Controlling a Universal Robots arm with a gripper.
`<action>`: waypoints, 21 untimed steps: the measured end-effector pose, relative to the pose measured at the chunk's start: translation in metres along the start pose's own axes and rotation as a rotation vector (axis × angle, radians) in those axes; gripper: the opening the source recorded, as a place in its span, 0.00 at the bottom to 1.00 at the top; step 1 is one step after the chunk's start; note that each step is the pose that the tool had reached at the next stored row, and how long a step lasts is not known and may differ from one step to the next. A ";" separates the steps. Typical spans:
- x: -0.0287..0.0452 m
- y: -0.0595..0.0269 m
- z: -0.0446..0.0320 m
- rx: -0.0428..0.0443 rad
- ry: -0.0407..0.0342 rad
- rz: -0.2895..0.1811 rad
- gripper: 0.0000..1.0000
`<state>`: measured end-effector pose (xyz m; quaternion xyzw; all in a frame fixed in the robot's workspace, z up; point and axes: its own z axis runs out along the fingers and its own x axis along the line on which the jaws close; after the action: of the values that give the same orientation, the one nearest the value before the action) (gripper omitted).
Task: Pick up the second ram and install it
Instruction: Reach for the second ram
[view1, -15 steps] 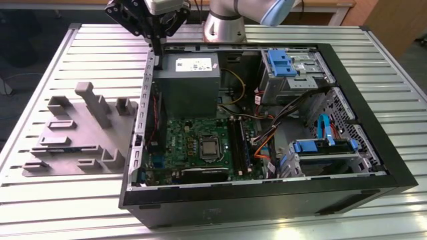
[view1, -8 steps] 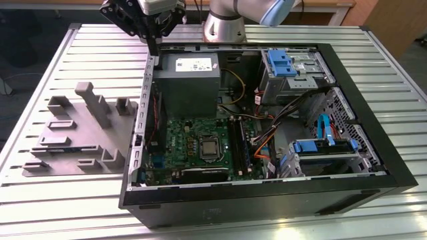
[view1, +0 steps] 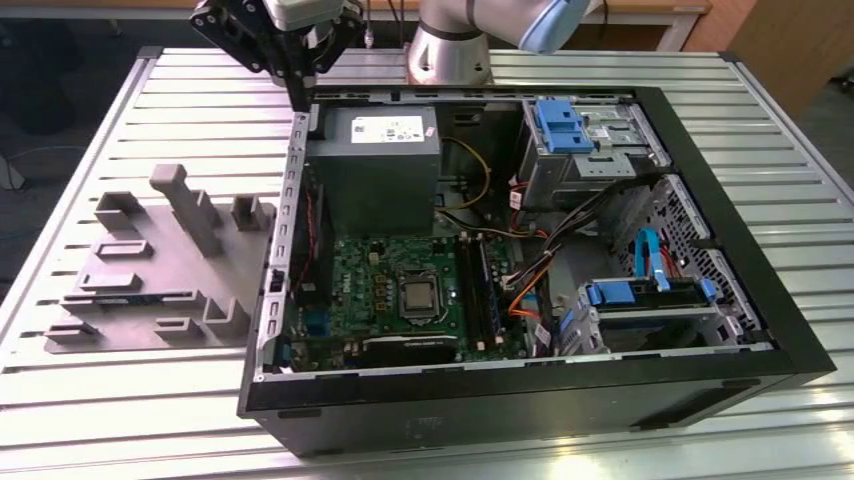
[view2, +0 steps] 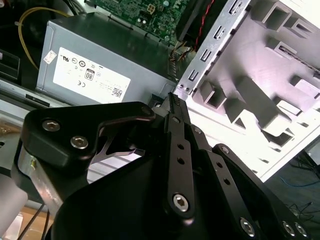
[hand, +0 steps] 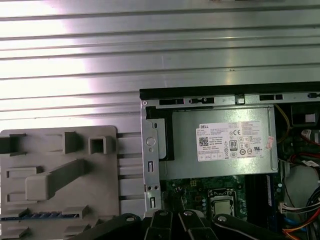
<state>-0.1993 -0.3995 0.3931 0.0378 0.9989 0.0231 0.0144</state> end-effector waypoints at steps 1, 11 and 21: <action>0.0009 -0.0001 -0.0001 0.0000 0.0001 0.000 0.11; 0.0140 -0.0014 0.0003 -0.0018 0.0002 0.000 0.11; 0.0330 -0.0033 0.0004 -0.0027 0.0002 0.000 0.11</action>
<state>-0.2324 -0.4003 0.3917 0.0379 0.9989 0.0244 0.0143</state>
